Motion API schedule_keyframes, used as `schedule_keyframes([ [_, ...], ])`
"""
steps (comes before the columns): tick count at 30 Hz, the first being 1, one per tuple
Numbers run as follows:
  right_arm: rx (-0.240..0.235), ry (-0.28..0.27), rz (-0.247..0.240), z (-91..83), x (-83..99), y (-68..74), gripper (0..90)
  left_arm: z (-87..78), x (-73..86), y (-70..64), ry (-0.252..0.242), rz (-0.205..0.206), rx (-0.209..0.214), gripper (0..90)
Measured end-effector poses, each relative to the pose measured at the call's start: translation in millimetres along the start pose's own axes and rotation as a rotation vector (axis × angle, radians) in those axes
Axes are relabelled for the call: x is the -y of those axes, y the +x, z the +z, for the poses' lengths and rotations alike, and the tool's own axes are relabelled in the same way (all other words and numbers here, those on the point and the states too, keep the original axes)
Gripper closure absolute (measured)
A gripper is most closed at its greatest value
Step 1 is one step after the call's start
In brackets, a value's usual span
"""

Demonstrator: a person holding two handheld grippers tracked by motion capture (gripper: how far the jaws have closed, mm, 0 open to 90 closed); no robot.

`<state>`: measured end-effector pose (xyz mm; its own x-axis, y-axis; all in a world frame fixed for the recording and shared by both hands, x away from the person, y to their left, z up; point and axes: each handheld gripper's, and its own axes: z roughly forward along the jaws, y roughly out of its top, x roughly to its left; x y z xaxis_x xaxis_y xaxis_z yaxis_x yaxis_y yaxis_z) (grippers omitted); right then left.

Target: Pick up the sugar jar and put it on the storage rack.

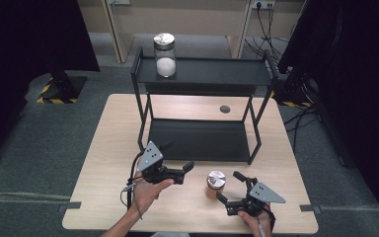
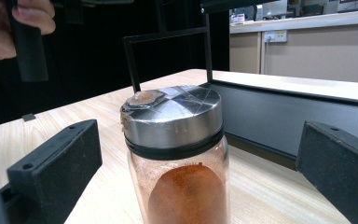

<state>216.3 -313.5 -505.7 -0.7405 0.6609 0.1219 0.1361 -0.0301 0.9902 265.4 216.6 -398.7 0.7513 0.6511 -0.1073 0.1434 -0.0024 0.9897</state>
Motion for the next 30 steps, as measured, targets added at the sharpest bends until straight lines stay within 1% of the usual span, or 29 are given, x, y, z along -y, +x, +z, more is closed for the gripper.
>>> schedule_keyframes([
  [5, 0.000, 0.000, 0.002, 0.1, 0.1, -0.1, 0.4, -4.0, 13.6, -2.7, 0.005, 0.009, -0.004, 0.1],
  [11, 0.001, 0.000, 0.001, 0.2, 0.1, 0.0, 0.4, -8.2, 30.0, -1.5, 0.021, -0.002, 0.001, 0.1],
  [16, -0.001, 0.000, -0.001, 0.5, 0.2, 0.0, 0.4, -12.6, 43.6, -0.6, 0.032, -0.016, -0.016, 0.1],
  [19, 0.000, 0.000, 0.000, 0.3, 0.2, -0.1, 0.4, -14.8, 50.2, 0.4, 0.039, -0.025, -0.019, 0.1],
  [23, 0.000, -0.001, -0.001, 0.4, 0.3, 0.0, 0.4, -17.1, 58.4, 0.4, 0.047, -0.025, -0.017, 0.1],
  [30, 0.000, -0.001, -0.001, 0.4, 0.3, 0.2, 0.4, -22.3, 71.2, 0.7, 0.042, -0.033, -0.029, 0.1],
])
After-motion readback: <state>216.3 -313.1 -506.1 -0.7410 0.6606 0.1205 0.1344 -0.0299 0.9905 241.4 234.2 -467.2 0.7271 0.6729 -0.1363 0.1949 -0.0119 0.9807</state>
